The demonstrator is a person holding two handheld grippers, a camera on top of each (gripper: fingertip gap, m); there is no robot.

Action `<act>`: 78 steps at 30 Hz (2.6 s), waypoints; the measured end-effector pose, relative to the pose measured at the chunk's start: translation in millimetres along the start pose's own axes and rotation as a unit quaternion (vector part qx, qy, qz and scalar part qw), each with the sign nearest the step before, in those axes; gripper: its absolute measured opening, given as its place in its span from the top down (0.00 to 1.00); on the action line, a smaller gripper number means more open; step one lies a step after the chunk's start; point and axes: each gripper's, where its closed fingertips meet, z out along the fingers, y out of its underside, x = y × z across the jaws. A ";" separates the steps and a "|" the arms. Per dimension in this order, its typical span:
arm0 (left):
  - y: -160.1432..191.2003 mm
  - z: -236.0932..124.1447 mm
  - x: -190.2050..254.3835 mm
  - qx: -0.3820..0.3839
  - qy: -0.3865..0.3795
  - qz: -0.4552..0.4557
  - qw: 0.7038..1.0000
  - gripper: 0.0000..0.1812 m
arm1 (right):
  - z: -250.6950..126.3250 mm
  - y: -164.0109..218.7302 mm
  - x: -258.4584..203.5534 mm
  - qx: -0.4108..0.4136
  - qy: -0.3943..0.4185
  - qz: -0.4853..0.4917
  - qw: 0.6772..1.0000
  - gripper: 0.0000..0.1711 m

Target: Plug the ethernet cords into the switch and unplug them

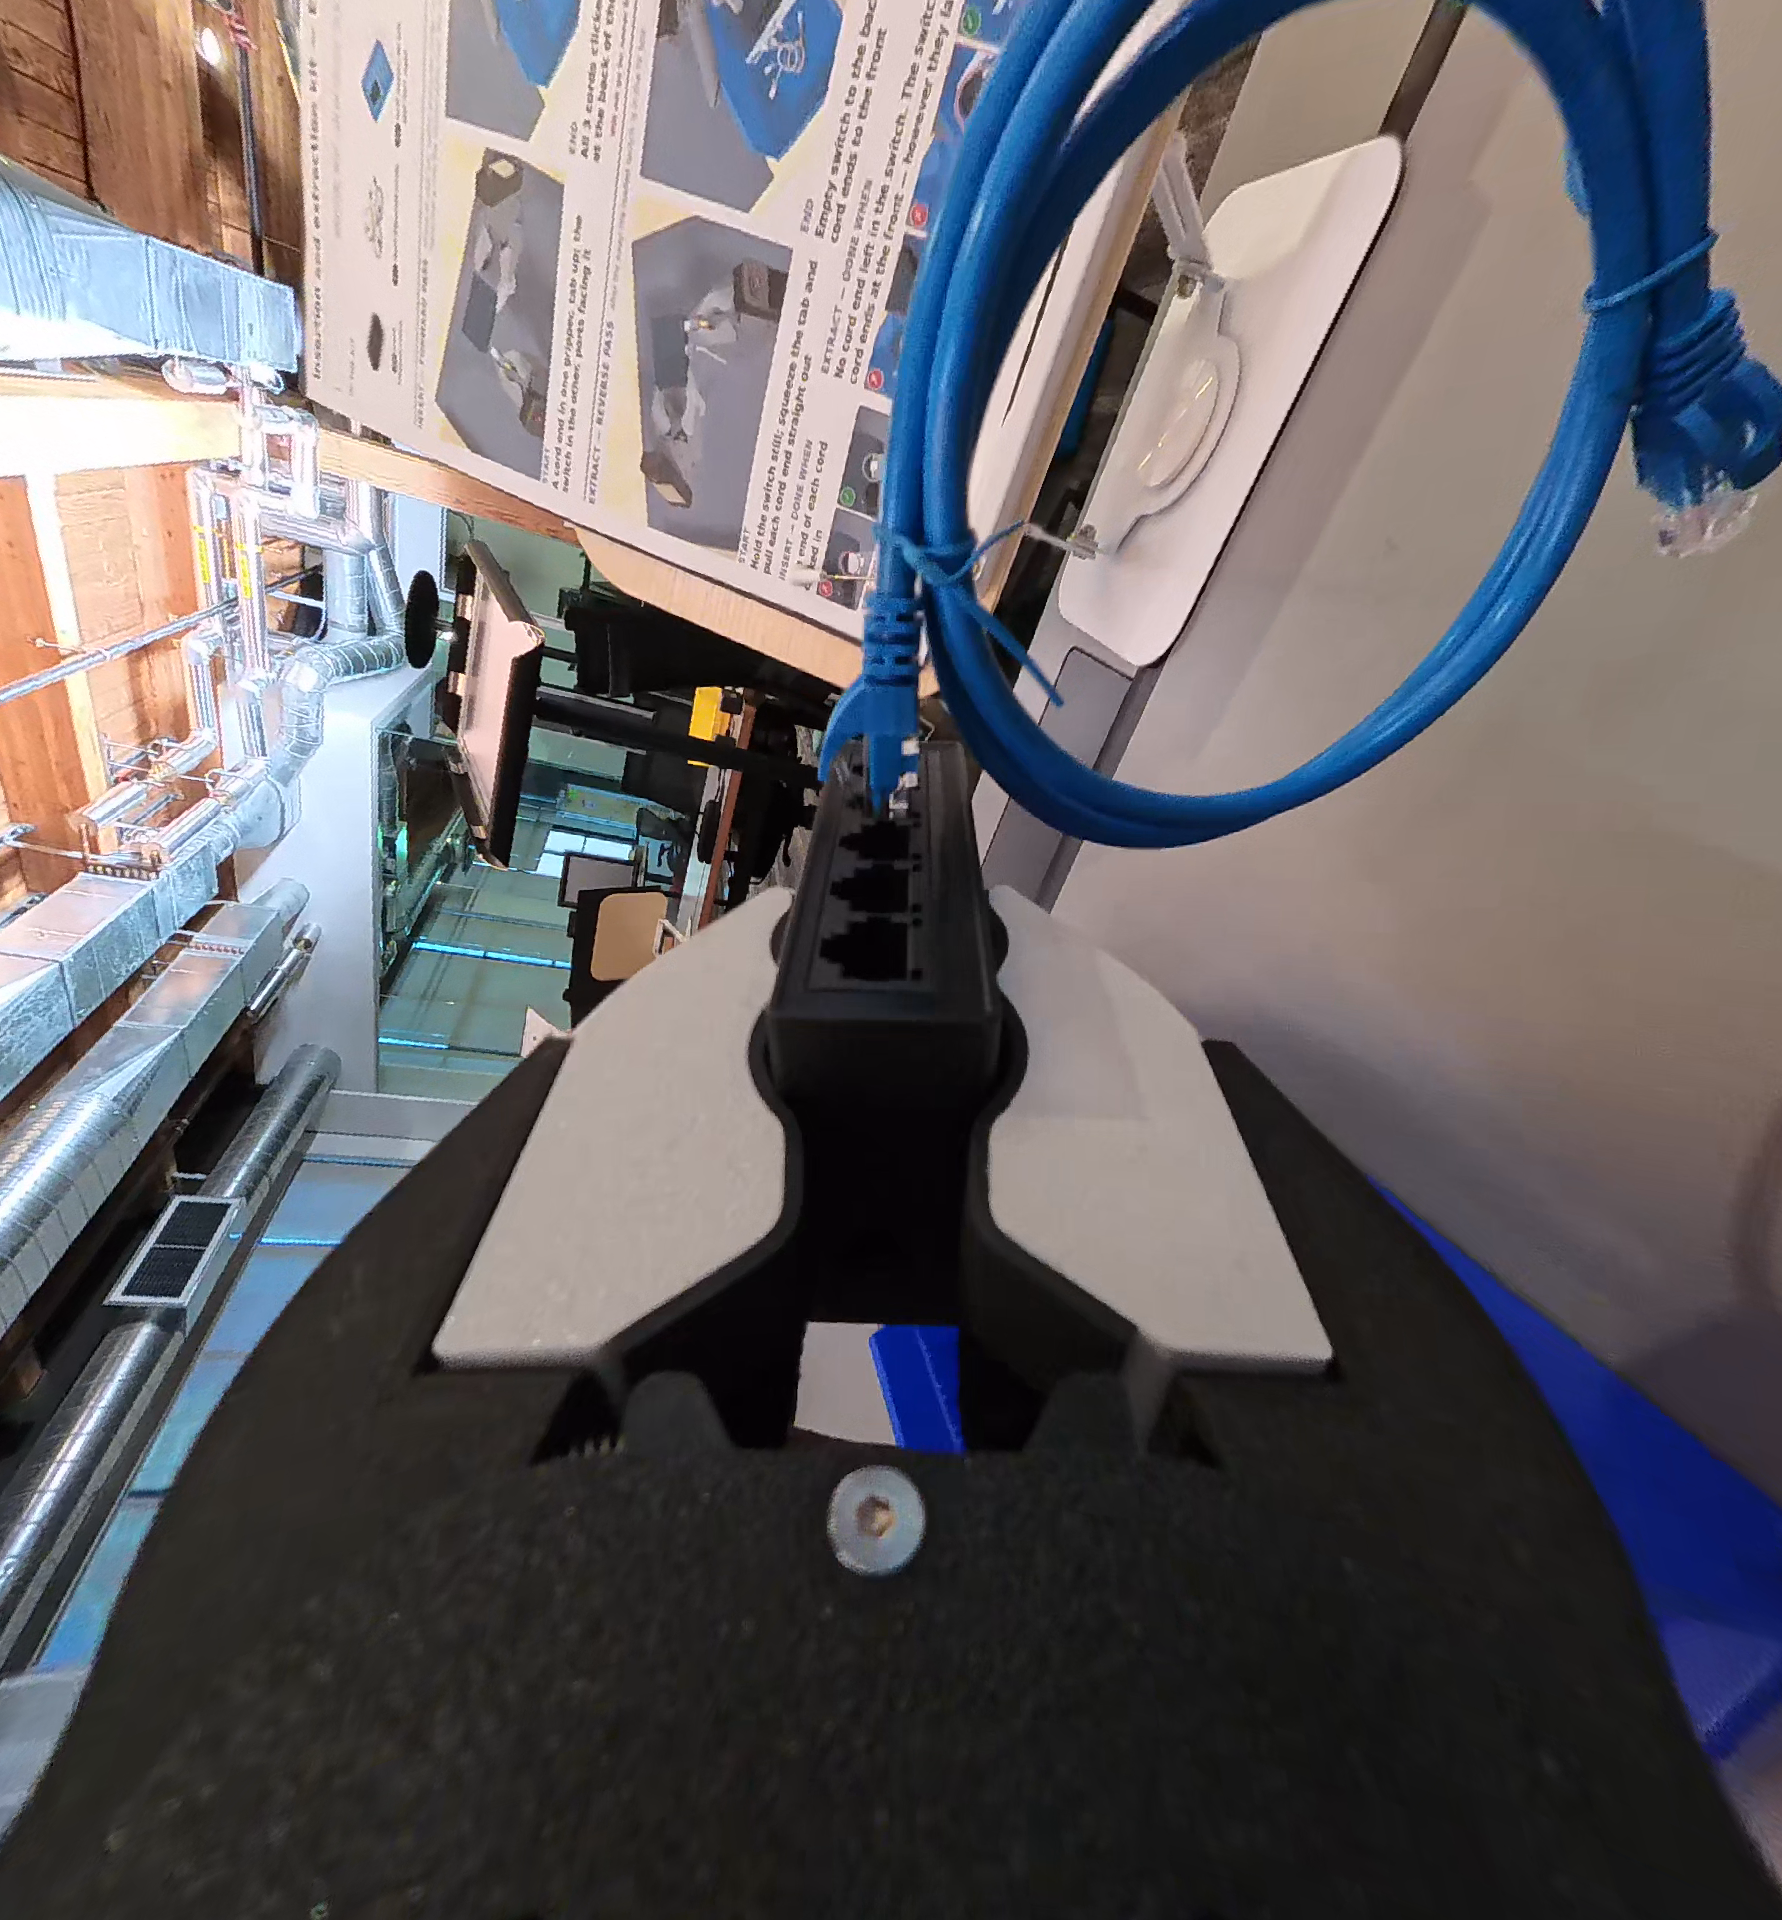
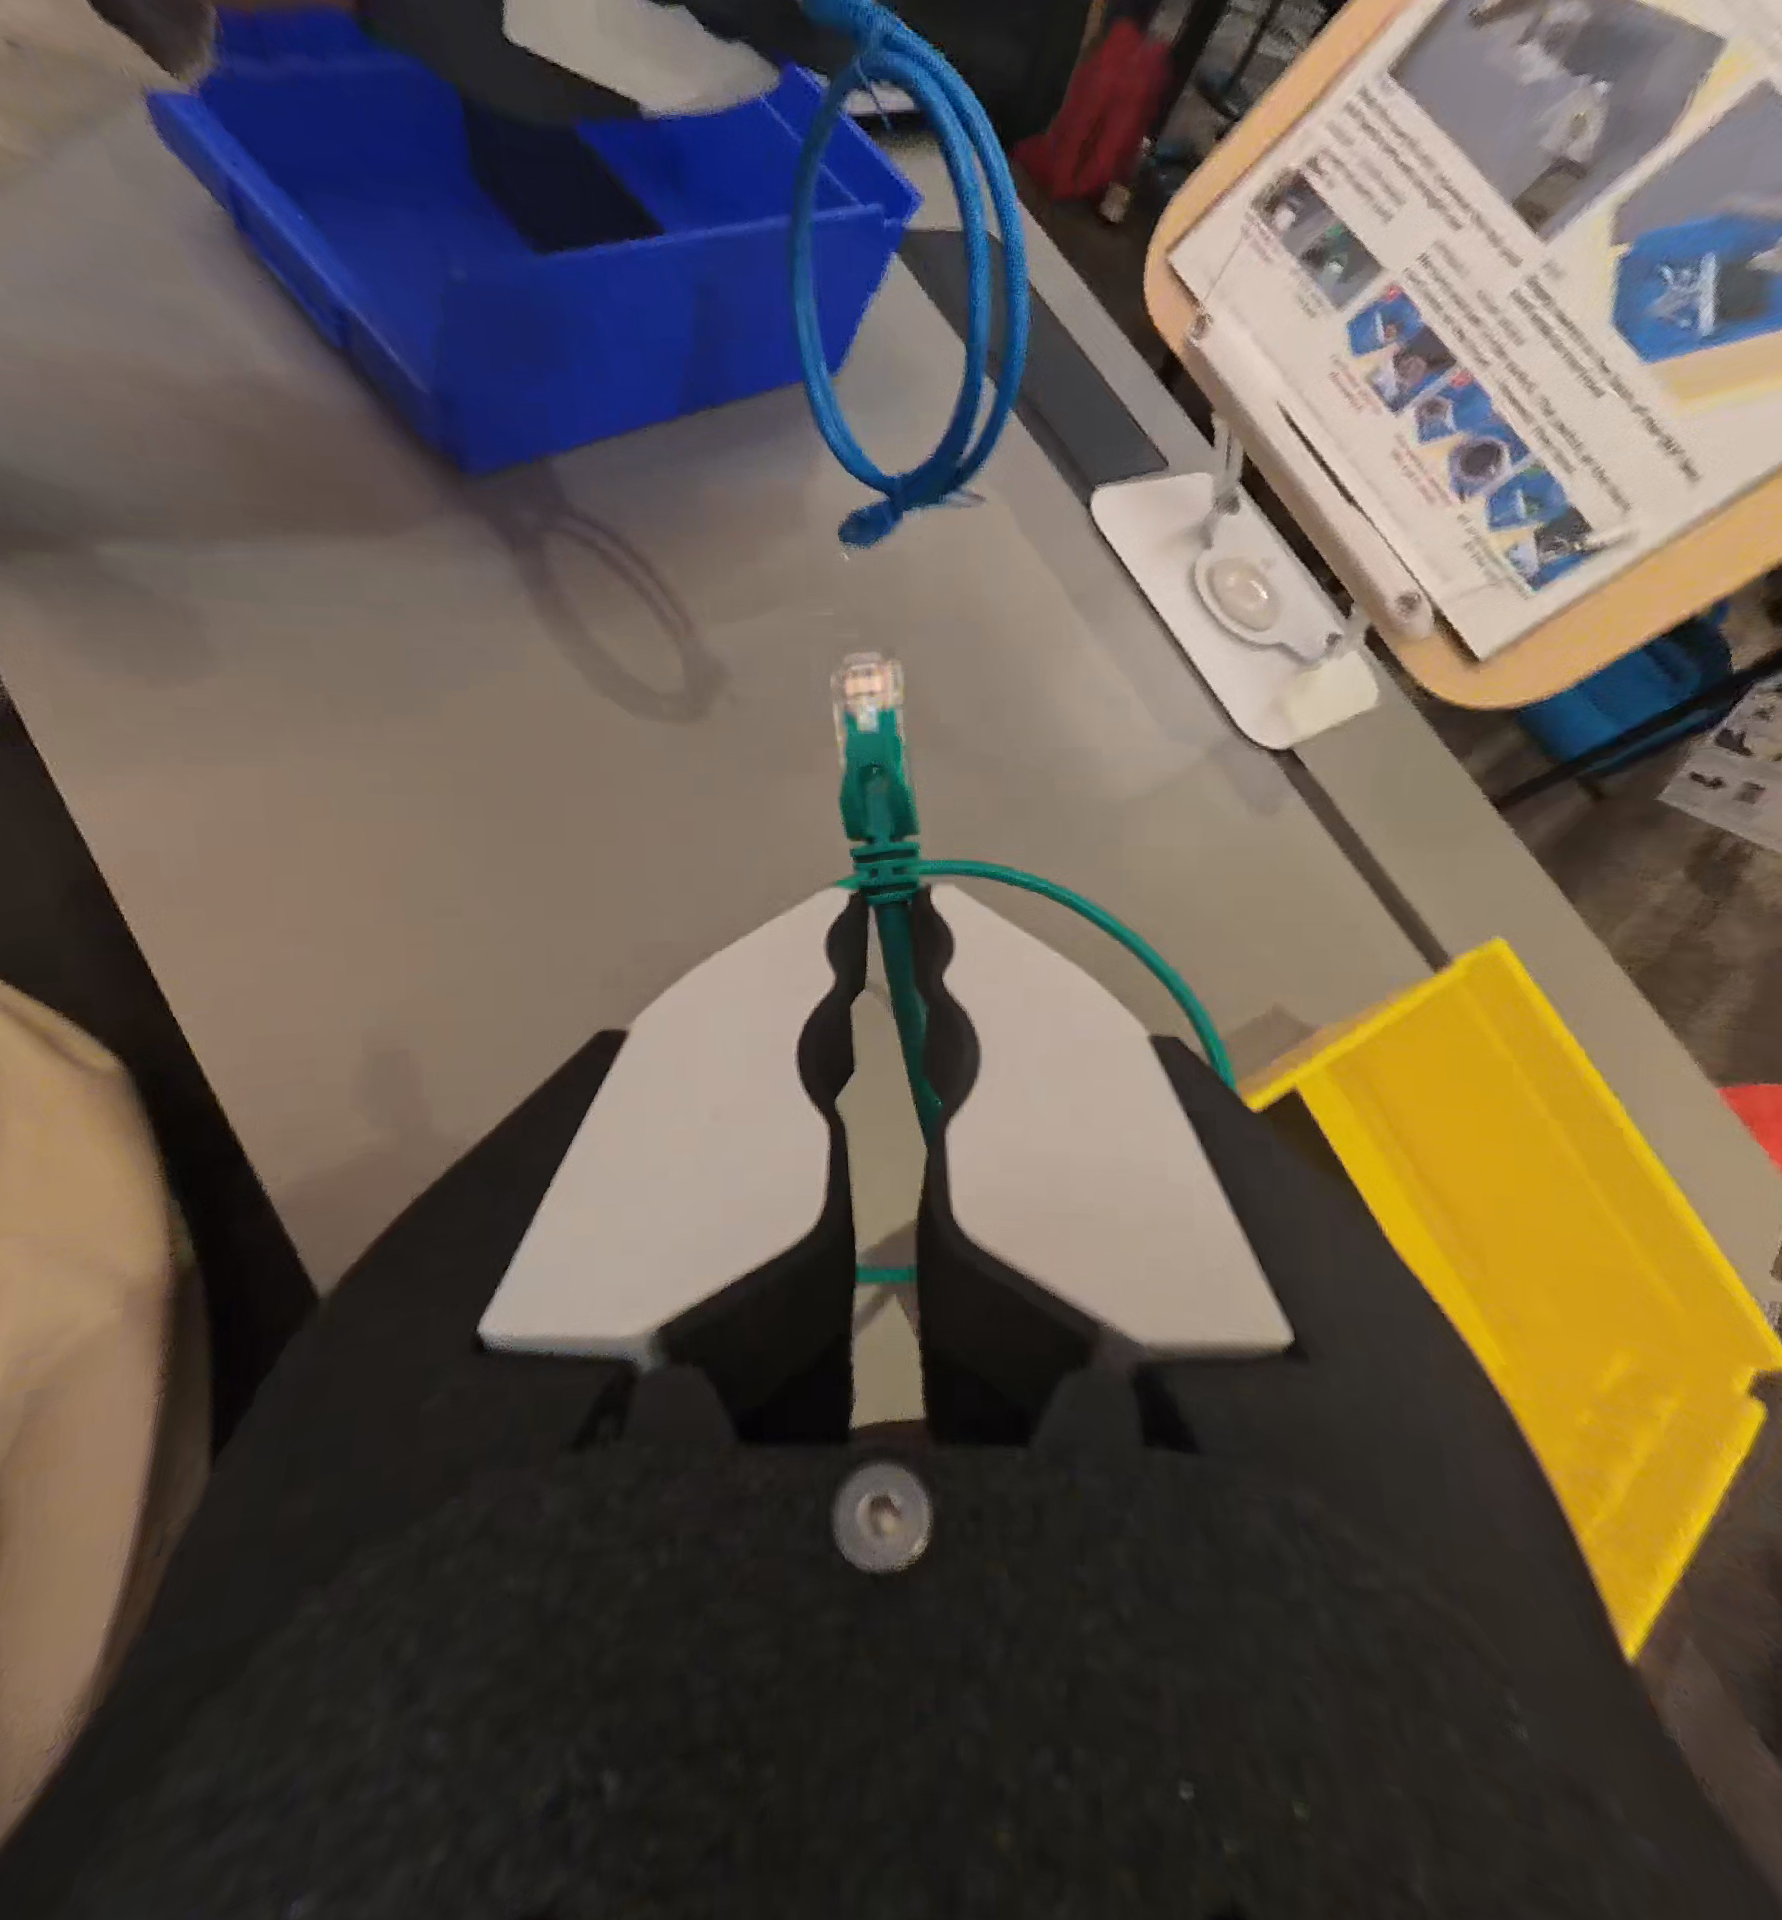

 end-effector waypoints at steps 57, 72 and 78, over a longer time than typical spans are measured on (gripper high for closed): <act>-6.6 -0.6 17.4 0.037 0.065 -0.022 0.997 0.84 | 33.0 2.4 1.5 -0.171 -0.121 -0.199 0.957 0.97; -17.9 -5.2 22.2 0.048 0.068 -0.009 0.997 0.84 | -26.1 127.9 64.5 -0.326 -0.178 -0.045 0.927 0.97; -24.8 -6.4 24.4 0.054 0.070 -0.006 0.996 0.84 | 5.1 170.2 53.1 -0.325 -0.328 0.117 0.879 0.97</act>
